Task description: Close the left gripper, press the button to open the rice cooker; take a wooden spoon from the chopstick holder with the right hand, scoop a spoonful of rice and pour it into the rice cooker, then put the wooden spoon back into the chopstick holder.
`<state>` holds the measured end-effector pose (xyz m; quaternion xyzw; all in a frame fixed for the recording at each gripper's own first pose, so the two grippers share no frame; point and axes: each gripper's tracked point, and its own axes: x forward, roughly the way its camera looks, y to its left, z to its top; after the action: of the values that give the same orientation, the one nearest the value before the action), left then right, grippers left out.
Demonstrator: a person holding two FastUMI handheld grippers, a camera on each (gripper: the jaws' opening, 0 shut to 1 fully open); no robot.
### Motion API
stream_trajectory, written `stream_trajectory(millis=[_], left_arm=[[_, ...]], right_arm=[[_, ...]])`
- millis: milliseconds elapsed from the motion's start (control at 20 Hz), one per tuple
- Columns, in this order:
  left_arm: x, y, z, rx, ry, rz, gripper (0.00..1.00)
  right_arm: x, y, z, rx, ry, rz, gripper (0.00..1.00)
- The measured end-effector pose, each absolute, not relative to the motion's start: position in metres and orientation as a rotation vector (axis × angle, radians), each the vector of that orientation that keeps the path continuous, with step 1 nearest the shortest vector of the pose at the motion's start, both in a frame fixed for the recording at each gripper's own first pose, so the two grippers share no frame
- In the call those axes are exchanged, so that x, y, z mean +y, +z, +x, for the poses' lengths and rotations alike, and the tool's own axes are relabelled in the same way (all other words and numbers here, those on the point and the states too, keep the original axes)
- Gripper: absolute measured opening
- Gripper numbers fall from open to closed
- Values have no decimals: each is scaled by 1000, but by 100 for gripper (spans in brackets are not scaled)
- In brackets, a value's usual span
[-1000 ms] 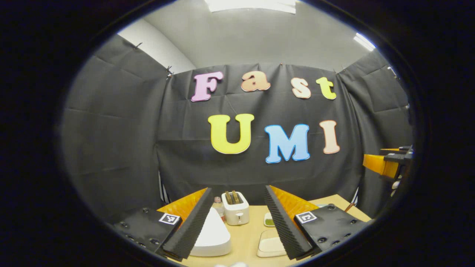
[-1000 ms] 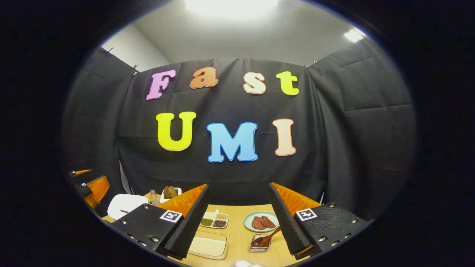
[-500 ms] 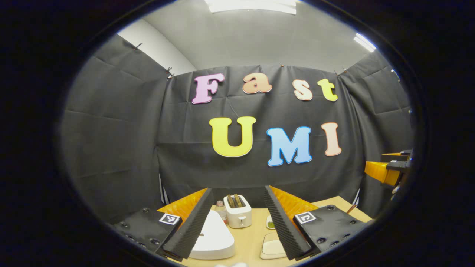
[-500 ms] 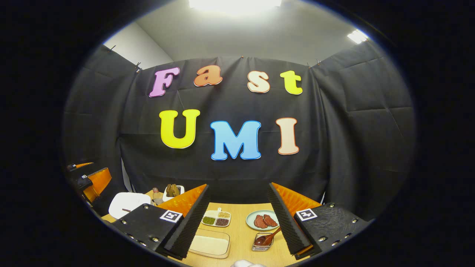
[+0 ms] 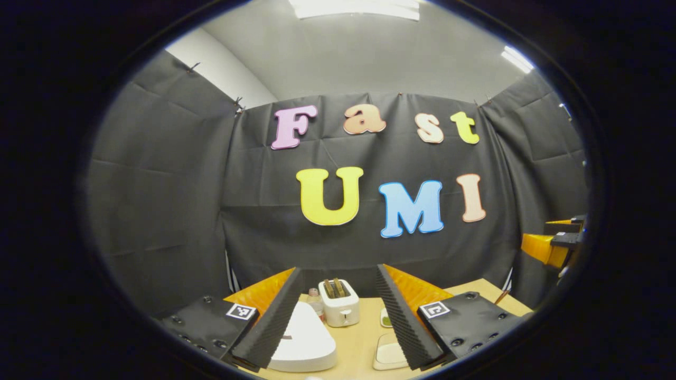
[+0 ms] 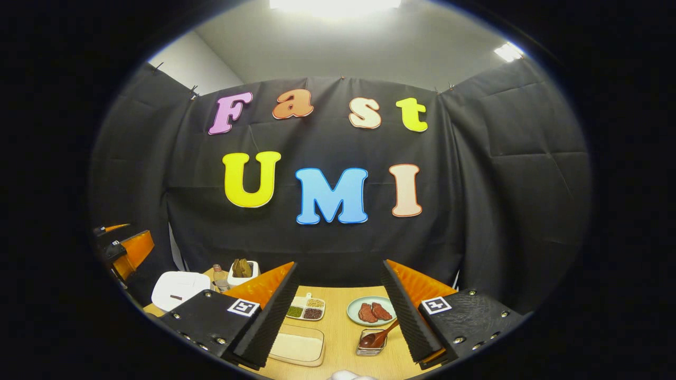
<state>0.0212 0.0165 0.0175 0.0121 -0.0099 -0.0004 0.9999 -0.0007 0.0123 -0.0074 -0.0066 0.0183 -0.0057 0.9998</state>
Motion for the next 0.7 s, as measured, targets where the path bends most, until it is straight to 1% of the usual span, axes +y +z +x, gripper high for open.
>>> stream_trajectory(millis=[100,150,250,350,400,450,550,700], left_arm=[[14,13,20,-17,-8,31,96],[11,13,19,-18,-16,36,90],[6,5,22,-2,-41,13,58],[19,1,21,5,13,-12,25],[21,-3,27,16,11,-19,9],[17,-6,29,25,-9,-24,9],[25,-12,37,29,25,-5,7],[49,-44,53,82,84,5,8]], right_arm=[[12,-11,0,45,-10,-13,95],[10,-11,0,47,-13,-16,95],[10,-13,-1,54,-10,-15,95],[9,-14,-1,59,-10,-20,95],[7,-15,-1,61,-13,-25,95],[5,-15,-1,65,-16,-27,95],[1,-17,-2,74,-22,-33,95],[-7,-17,-5,87,-42,-51,95]])
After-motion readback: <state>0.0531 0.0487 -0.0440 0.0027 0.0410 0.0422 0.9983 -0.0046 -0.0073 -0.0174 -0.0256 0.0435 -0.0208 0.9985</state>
